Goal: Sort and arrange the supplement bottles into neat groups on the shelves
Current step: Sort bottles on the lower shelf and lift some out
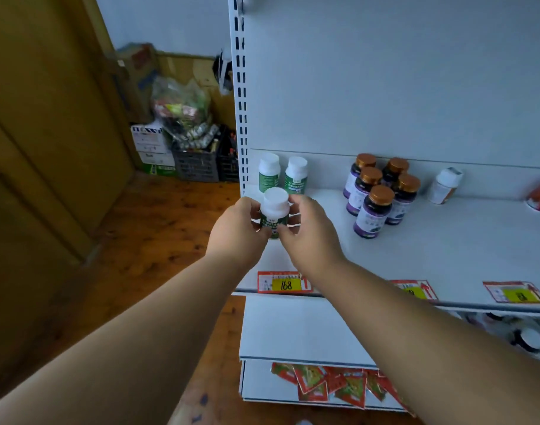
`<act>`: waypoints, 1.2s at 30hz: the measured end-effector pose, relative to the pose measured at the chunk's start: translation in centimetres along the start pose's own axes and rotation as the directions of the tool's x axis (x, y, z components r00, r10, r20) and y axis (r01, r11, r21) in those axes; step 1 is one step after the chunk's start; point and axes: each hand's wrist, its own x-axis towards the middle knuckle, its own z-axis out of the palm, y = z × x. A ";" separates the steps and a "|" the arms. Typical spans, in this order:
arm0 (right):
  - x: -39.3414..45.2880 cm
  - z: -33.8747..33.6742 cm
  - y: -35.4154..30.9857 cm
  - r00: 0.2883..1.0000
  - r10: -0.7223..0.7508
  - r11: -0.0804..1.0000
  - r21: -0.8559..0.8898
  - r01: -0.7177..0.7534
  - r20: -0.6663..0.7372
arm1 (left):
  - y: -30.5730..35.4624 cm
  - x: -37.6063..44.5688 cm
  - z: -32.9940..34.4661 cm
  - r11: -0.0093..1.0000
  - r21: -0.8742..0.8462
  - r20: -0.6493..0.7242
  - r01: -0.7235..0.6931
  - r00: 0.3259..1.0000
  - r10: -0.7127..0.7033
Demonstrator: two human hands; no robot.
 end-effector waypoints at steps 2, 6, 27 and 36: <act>2.1 1.2 0.7 1.000 0.012 0.999 -0.049 -0.011 0.017 | -0.8 2.2 1.0 0.999 0.022 -0.015 0.024 1.000 -0.024; 5.9 3.4 1.5 0.999 0.038 0.994 -0.101 -0.039 -0.011 | -2.5 6.5 2.0 0.999 0.040 0.008 0.018 1.000 -0.018; -16.6 -6.9 2.0 0.863 0.278 0.939 -0.071 -0.337 -0.421 | 3.1 -8.6 5.4 0.812 -0.277 0.374 -0.515 0.720 0.584; -22.9 -11.4 17.4 0.905 0.344 0.924 -0.084 -0.374 -0.250 | 2.9 -17.1 20.1 0.924 -0.120 0.467 -0.364 0.801 0.376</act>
